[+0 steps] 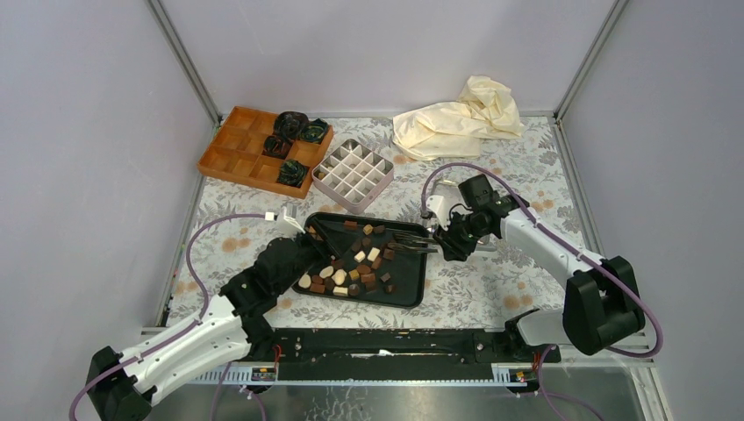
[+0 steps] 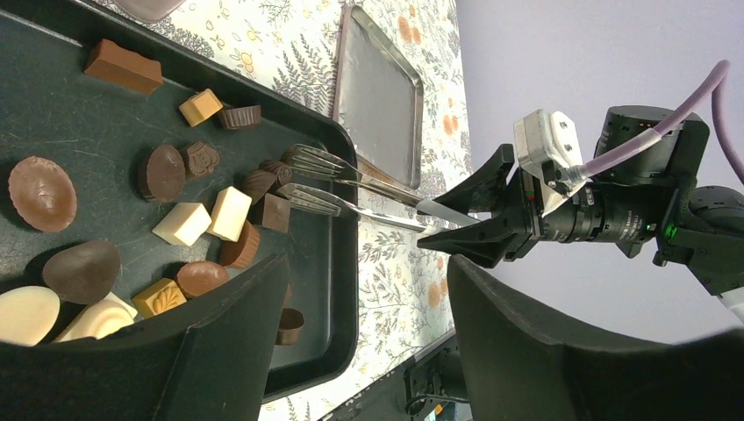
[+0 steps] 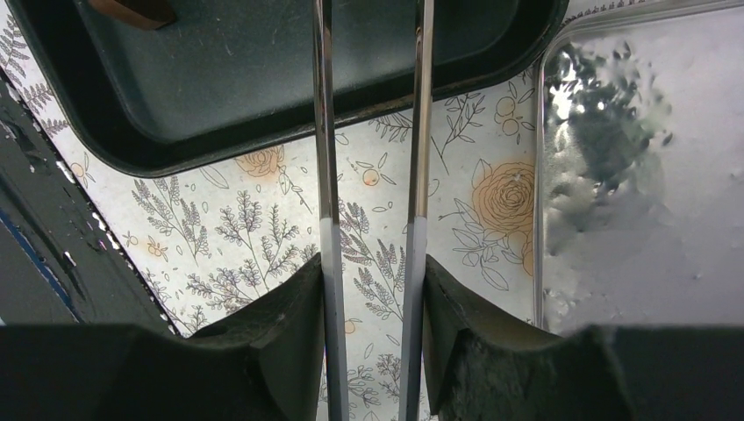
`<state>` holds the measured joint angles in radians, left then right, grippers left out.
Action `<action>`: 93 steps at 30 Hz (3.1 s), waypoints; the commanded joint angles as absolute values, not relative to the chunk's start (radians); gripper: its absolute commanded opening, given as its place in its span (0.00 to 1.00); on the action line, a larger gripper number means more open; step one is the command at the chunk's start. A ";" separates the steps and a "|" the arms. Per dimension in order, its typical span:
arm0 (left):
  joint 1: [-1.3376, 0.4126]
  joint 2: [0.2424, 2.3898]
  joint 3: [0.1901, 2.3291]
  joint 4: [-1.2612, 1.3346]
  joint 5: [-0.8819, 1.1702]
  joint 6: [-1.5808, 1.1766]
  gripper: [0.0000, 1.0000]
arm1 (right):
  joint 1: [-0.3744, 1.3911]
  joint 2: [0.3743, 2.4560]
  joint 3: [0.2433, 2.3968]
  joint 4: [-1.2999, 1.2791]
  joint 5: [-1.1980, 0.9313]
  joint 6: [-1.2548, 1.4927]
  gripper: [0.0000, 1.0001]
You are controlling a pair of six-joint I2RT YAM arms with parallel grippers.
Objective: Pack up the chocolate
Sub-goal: Pick up the fake chocolate from the plate, then adjust the packing box at the center of the board.
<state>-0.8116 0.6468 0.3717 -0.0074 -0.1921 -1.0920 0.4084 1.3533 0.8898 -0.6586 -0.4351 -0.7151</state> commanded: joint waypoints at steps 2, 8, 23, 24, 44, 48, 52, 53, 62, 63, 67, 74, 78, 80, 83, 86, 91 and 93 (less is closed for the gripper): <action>-0.817 0.626 0.406 -0.042 -0.223 -1.109 0.74 | 0.425 1.357 0.946 -0.623 -0.433 -0.712 0.45; -0.817 0.614 0.398 -0.064 -0.211 -1.130 0.73 | 0.434 1.373 0.955 -0.615 -0.422 -0.707 0.46; -0.817 0.621 0.398 -0.060 -0.238 -1.116 0.74 | 0.452 1.390 0.975 -0.621 -0.394 -0.706 0.45; -0.818 0.623 0.400 -0.062 -0.242 -1.114 0.74 | 0.452 1.391 0.977 -0.621 -0.394 -0.705 0.45; -0.769 0.707 0.473 -0.068 -0.367 -1.019 0.73 | 0.348 1.203 0.880 -0.640 -0.570 -0.652 0.07; -0.678 0.792 0.525 -0.047 -0.308 -0.972 0.73 | 0.313 1.182 0.873 -0.645 -0.618 -0.649 0.06; -0.603 0.874 0.566 -0.015 -0.286 -0.973 0.71 | 0.274 1.163 0.861 -0.647 -0.691 -0.641 0.05; -0.584 0.898 0.584 -0.025 -0.284 -0.980 0.70 | 0.269 1.160 0.855 -0.647 -0.704 -0.640 0.05; -0.442 1.235 0.789 -0.159 -0.275 -1.048 0.43 | 0.231 1.145 0.811 -0.628 -0.750 -0.634 0.05; -0.430 1.278 0.821 -0.181 -0.277 -1.051 0.42 | 0.227 1.146 0.809 -0.627 -0.750 -0.634 0.05; -0.403 1.439 0.966 -0.275 -0.289 -1.042 0.44 | 0.214 1.143 0.802 -0.624 -0.755 -0.631 0.05; -0.382 1.657 1.181 -0.449 -0.352 -1.040 0.46 | 0.209 1.153 0.793 -0.615 -0.752 -0.630 0.05; -0.373 1.729 1.239 -0.488 -0.368 -1.025 0.46 | 0.206 1.161 0.797 -0.615 -0.753 -0.631 0.05; -0.370 1.755 1.253 -0.487 -0.385 -1.020 0.46 | 0.206 1.165 0.796 -0.615 -0.755 -0.633 0.06; -0.363 1.789 1.272 -0.487 -0.391 -1.015 0.46 | 0.206 1.164 0.791 -0.615 -0.752 -0.634 0.06; -0.351 1.815 1.296 -0.496 -0.388 -1.009 0.46 | 0.204 1.160 0.787 -0.612 -0.752 -0.634 0.06; -0.329 1.828 1.316 -0.504 -0.390 -1.006 0.45 | 0.204 1.165 0.789 -0.613 -0.752 -0.636 0.06; -0.322 1.831 1.324 -0.501 -0.384 -1.004 0.45 | 0.204 1.160 0.785 -0.611 -0.752 -0.635 0.06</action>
<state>-0.3405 1.8252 1.2831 -0.4805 -0.3428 -1.0176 0.2092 1.1732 0.7856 -0.6415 -0.7021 -0.6365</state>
